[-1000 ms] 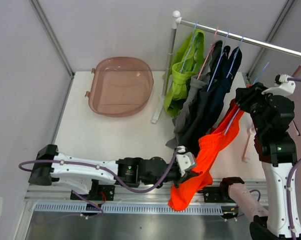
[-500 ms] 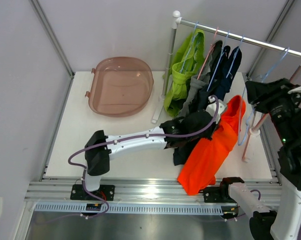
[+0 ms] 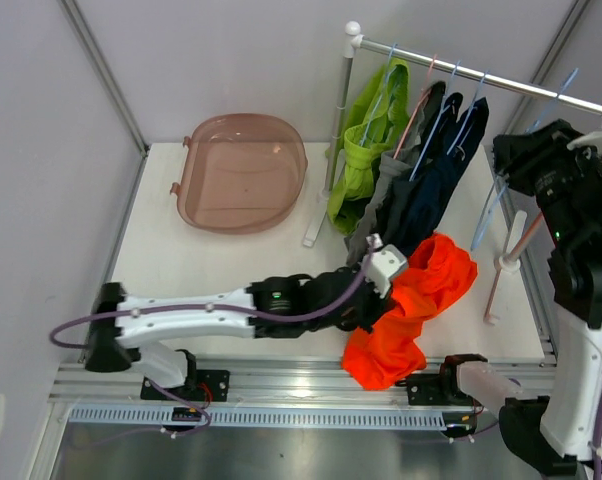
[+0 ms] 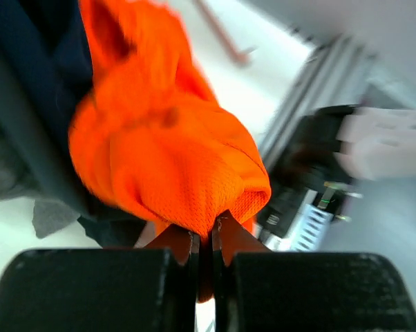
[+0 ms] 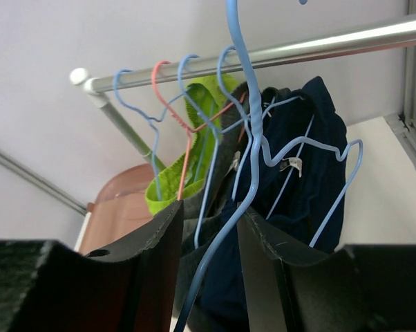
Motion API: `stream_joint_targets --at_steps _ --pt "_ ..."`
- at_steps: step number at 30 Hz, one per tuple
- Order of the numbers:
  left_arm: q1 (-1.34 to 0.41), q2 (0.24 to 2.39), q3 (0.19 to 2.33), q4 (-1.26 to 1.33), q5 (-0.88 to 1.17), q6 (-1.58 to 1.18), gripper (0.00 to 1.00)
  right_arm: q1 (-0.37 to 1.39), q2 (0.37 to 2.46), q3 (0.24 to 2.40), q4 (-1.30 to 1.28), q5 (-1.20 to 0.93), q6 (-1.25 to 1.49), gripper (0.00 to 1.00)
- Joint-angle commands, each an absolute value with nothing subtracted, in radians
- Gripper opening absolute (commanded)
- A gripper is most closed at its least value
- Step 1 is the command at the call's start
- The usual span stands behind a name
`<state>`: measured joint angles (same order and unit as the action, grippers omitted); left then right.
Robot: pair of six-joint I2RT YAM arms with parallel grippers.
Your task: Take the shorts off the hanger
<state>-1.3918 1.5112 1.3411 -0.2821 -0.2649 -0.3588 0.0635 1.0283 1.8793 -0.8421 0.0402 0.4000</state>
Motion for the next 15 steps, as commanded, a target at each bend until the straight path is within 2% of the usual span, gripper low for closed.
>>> stream_joint_targets --at_steps 1,9,15 --pt "-1.425 1.307 1.327 -0.336 -0.368 -0.377 0.0 0.058 1.074 1.89 -0.747 0.098 0.365 0.0" --pt "-1.425 1.019 1.232 -0.465 -0.471 -0.385 0.0 0.011 1.19 1.911 -0.643 0.153 0.304 0.0" --pt "-1.427 0.931 1.183 -0.529 -0.528 -0.431 0.0 -0.078 1.252 1.895 -0.6 0.161 0.291 0.0"
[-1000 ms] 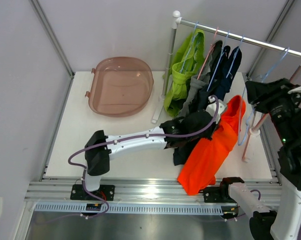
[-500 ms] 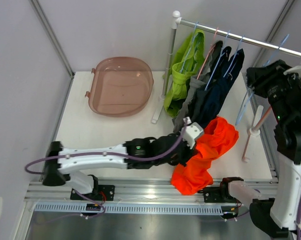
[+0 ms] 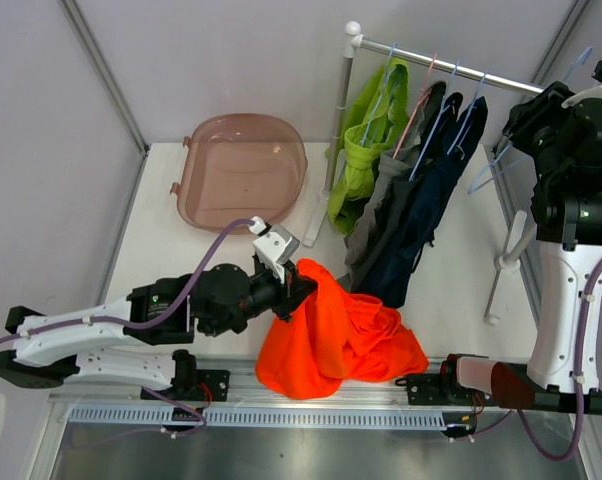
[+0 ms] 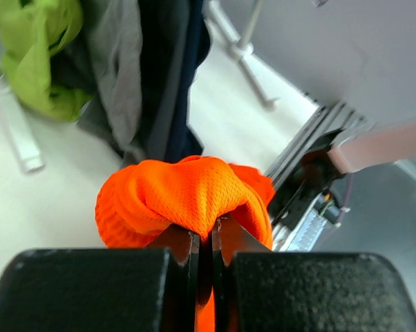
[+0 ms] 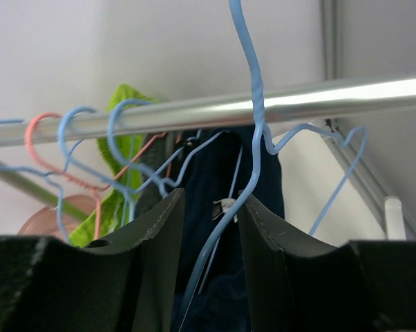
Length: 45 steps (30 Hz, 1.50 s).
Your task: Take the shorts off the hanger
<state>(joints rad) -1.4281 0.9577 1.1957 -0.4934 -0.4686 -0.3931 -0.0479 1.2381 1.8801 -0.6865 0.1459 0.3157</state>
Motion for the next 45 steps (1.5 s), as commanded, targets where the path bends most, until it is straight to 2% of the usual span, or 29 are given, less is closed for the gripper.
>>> stream_joint_targets --at_steps 1,12,17,22,24,25,26,28,31,32,33,35,36,41,45 --pt "-1.427 0.914 1.181 -0.549 -0.532 -0.442 0.0 -0.107 1.259 1.879 -0.569 0.147 0.301 0.0" --pt "-1.425 0.867 1.281 -0.695 -0.667 -0.399 0.0 -0.189 1.175 1.58 -0.448 -0.035 0.403 0.0" --pt "-1.411 0.897 1.37 -0.722 -0.716 -0.348 0.0 -0.19 1.111 1.529 -0.46 -0.055 0.41 0.0" --pt "-1.315 0.945 1.506 -0.742 -0.706 -0.27 0.0 -0.19 1.063 1.508 -0.475 -0.058 0.405 0.0" --pt "-1.243 0.972 1.576 -0.741 -0.668 -0.23 0.0 -0.19 1.045 1.514 -0.494 -0.055 0.402 0.15" --pt "-1.22 0.985 1.6 -0.742 -0.658 -0.218 0.0 -0.19 1.039 1.509 -0.495 -0.051 0.403 0.39" --pt "-1.18 1.0 1.639 -0.744 -0.652 -0.189 0.0 -0.19 1.031 1.506 -0.497 -0.049 0.403 0.5" --pt "-1.146 1.052 1.709 -0.759 -0.637 -0.161 0.0 -0.19 1.011 1.499 -0.495 -0.051 0.405 0.6" --pt "-1.094 1.12 1.824 -0.784 -0.612 -0.121 0.0 -0.192 0.993 1.476 -0.486 -0.043 0.397 0.63" --pt "-1.068 1.13 1.839 -0.785 -0.606 -0.109 0.0 -0.192 0.989 1.47 -0.486 -0.041 0.391 0.67" --pt "-1.054 1.15 1.85 -0.788 -0.603 -0.101 0.0 -0.192 0.989 1.471 -0.492 -0.038 0.394 0.78" --pt "-1.016 1.167 1.899 -0.793 -0.598 -0.077 0.0 -0.192 0.985 1.47 -0.508 -0.049 0.399 0.96" --pt "-0.994 1.178 1.916 -0.795 -0.597 -0.069 0.0 -0.19 0.982 1.468 -0.512 -0.049 0.402 0.99" --pt "-0.778 1.288 2.112 -0.851 -0.459 -0.066 0.0 -0.192 0.931 1.419 -0.505 -0.054 0.403 0.99" --pt "-0.713 1.37 2.238 -0.88 -0.422 -0.043 0.0 -0.192 0.905 1.378 -0.495 -0.051 0.384 1.0"
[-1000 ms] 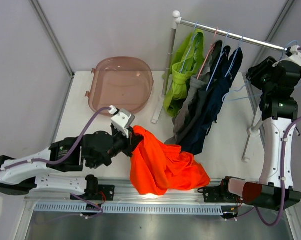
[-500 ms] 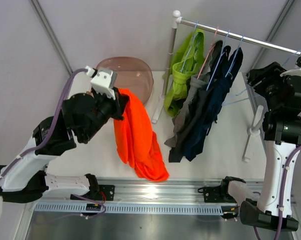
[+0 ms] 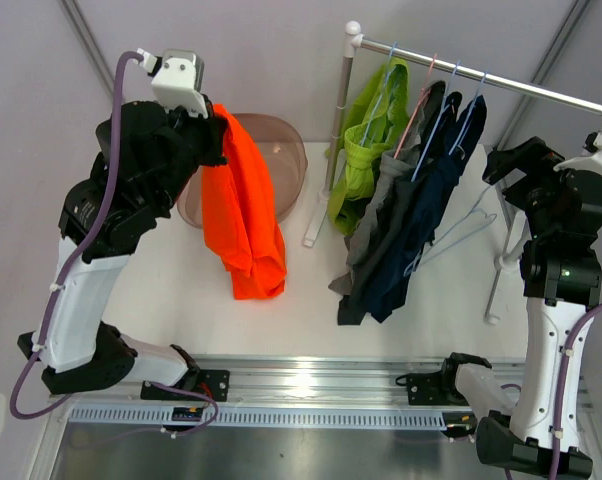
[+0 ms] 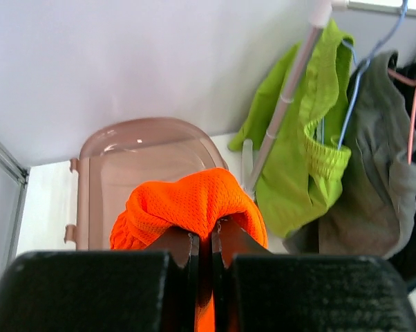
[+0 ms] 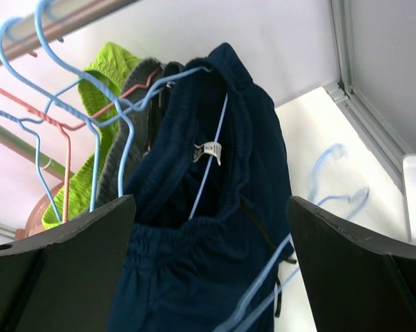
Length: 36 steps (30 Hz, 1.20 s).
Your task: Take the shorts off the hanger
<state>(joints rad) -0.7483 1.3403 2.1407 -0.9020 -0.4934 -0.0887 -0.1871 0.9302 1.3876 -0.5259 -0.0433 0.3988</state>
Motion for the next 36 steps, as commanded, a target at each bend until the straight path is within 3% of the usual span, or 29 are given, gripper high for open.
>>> stream_joint_targets --at_steps 1,6,9,15,20,26,29,31,32,33,36 --pt "-0.706 1.38 2.25 -0.881 -0.417 -0.037 0.0 -0.192 0.904 1.374 -0.502 -0.054 0.385 0.99" --pt "-0.638 1.468 2.408 -0.891 -0.416 0.037 0.0 -0.19 0.85 1.344 -0.523 -0.11 0.429 0.99" --pt "-0.484 1.546 2.52 -0.873 -0.295 0.015 0.0 -0.19 0.796 1.286 -0.529 -0.152 0.475 0.99" --pt "-0.304 1.629 2.516 -0.625 -0.364 0.008 0.0 -0.183 0.694 1.121 -0.499 -0.268 0.545 0.98" --pt "-0.215 1.872 2.611 -0.43 -0.278 -0.021 0.01 -0.135 0.663 1.095 -0.535 -0.224 0.511 0.98" --pt "-0.164 2.234 2.597 -0.425 -0.154 -0.107 0.09 -0.114 0.64 1.1 -0.598 -0.166 0.483 0.99" --pt "-0.14 2.344 2.594 -0.462 -0.063 -0.158 0.23 -0.114 0.644 1.065 -0.612 -0.175 0.497 0.99" --pt "-0.127 2.407 2.569 -0.512 -0.041 -0.181 0.57 -0.112 0.649 1.033 -0.615 -0.183 0.503 0.99" --pt "-0.123 2.416 2.562 -0.529 -0.031 -0.189 0.83 -0.109 0.65 1.025 -0.615 -0.183 0.505 0.99" --pt "-0.115 2.419 2.533 -0.563 -0.025 -0.205 0.97 -0.107 0.652 1.014 -0.612 -0.181 0.506 0.99" --pt "-0.11 2.35 2.464 -0.615 -0.031 -0.23 0.99 -0.103 0.667 0.983 -0.623 -0.164 0.505 0.99"
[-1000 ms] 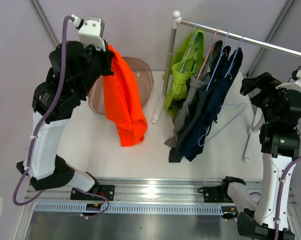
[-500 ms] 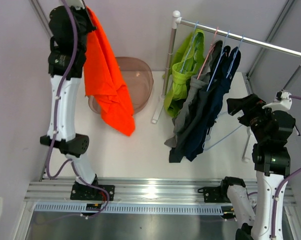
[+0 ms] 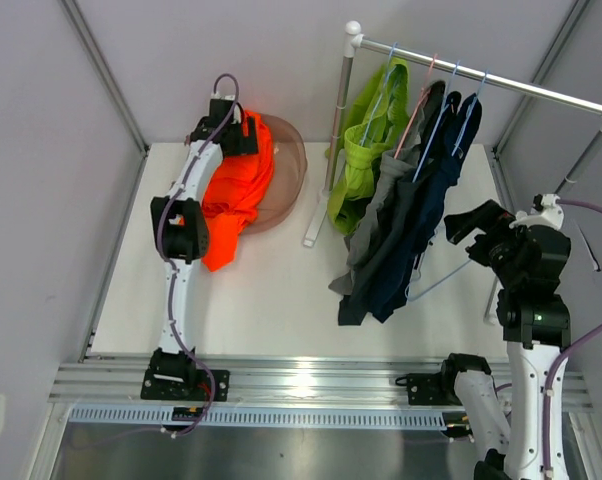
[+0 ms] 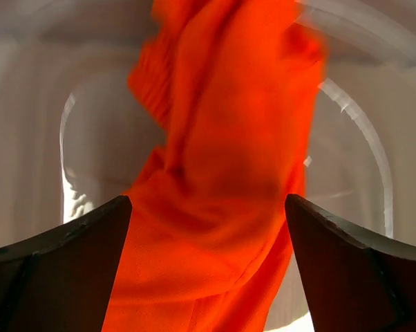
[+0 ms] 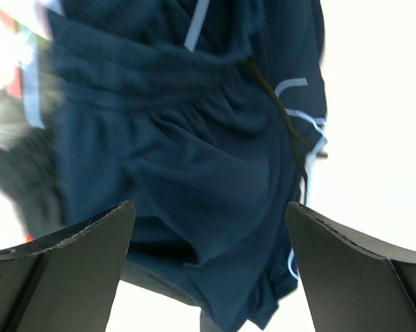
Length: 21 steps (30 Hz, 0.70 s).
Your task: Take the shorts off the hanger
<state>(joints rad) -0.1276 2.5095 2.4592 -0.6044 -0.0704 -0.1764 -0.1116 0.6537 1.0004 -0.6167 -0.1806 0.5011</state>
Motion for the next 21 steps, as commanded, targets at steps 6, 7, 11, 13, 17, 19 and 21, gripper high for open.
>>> stream_joint_targets --at_steps 6,7,11,13,17,19,21 --pt "-0.112 2.014 2.257 -0.65 -0.057 -0.267 0.99 -0.036 0.791 0.868 -0.612 -0.131 0.509 0.99" --pt "-0.112 1.964 2.17 -0.65 -0.054 -0.279 0.99 -0.023 0.81 0.853 -0.604 -0.091 0.509 0.99" --pt "-0.118 1.746 1.967 -0.644 0.053 -0.302 0.99 -0.008 0.914 0.789 -0.53 -0.041 0.5 0.99" --pt "-0.132 1.625 1.874 -0.635 0.106 -0.287 0.99 -0.012 1.0 0.77 -0.505 -0.046 0.503 0.97" --pt "-0.152 1.404 1.549 -0.56 0.155 -0.294 0.99 -0.023 1.133 0.781 -0.442 -0.025 0.497 0.95" --pt "-0.156 1.285 1.438 -0.504 0.187 -0.317 0.99 -0.04 1.188 0.778 -0.401 -0.018 0.497 0.91" --pt "-0.161 1.215 1.333 -0.468 0.205 -0.327 0.99 -0.044 1.225 0.776 -0.371 -0.02 0.5 0.88"
